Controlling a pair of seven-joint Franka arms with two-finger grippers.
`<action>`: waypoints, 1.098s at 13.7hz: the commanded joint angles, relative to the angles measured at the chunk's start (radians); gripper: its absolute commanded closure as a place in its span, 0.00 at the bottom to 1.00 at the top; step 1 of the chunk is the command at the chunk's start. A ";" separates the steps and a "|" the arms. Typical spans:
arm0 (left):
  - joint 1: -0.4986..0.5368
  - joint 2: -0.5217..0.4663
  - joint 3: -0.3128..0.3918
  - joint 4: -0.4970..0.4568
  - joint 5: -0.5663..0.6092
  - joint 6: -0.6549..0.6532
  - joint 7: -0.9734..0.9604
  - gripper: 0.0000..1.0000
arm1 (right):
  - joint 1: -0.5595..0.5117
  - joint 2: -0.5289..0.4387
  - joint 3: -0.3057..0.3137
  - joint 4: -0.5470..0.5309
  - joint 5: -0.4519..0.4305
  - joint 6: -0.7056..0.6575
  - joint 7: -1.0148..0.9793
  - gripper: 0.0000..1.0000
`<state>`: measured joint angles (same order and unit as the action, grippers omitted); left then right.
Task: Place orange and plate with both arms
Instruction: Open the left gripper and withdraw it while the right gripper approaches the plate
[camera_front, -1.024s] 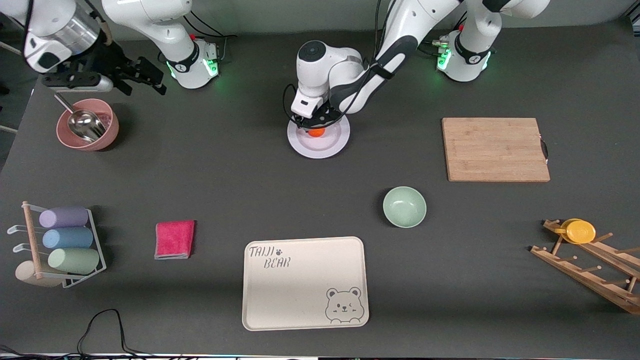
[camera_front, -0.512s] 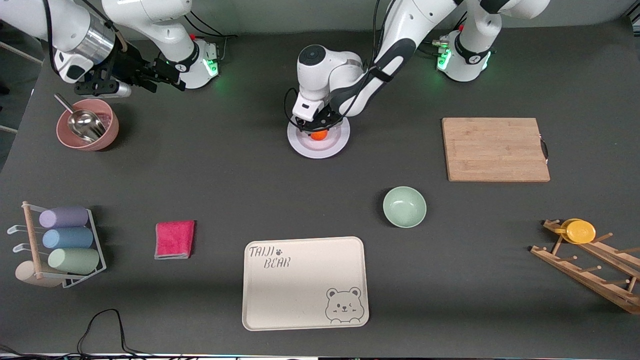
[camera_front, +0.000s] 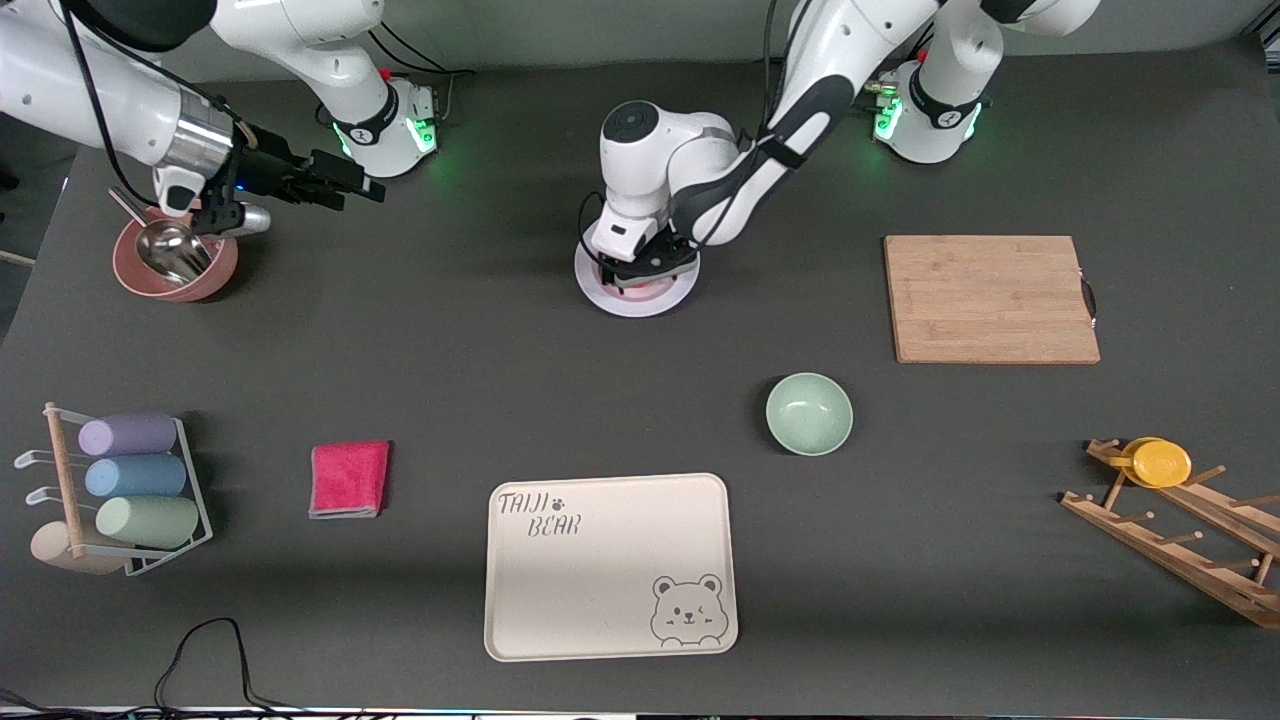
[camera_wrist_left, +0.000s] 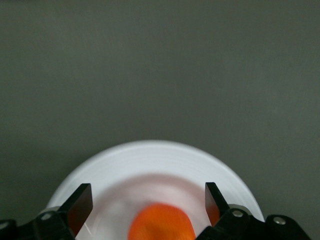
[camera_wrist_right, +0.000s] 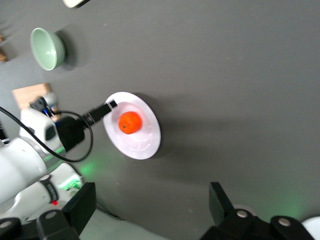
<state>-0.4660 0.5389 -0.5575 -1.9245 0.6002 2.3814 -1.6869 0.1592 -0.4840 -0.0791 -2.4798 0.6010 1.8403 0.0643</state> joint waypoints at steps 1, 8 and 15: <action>0.097 -0.094 -0.053 -0.014 -0.098 -0.050 0.144 0.00 | 0.010 -0.013 -0.007 -0.120 0.144 0.101 -0.140 0.00; 0.377 -0.362 -0.081 0.061 -0.421 -0.358 0.755 0.00 | 0.013 0.180 -0.007 -0.228 0.483 0.197 -0.596 0.00; 0.702 -0.476 -0.059 0.249 -0.574 -0.666 1.234 0.00 | 0.066 0.519 -0.001 -0.238 0.882 0.195 -1.147 0.00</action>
<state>0.1449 0.0636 -0.6155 -1.7506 0.0690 1.8102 -0.6050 0.1916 -0.0636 -0.0790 -2.7359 1.3792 2.0272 -0.9528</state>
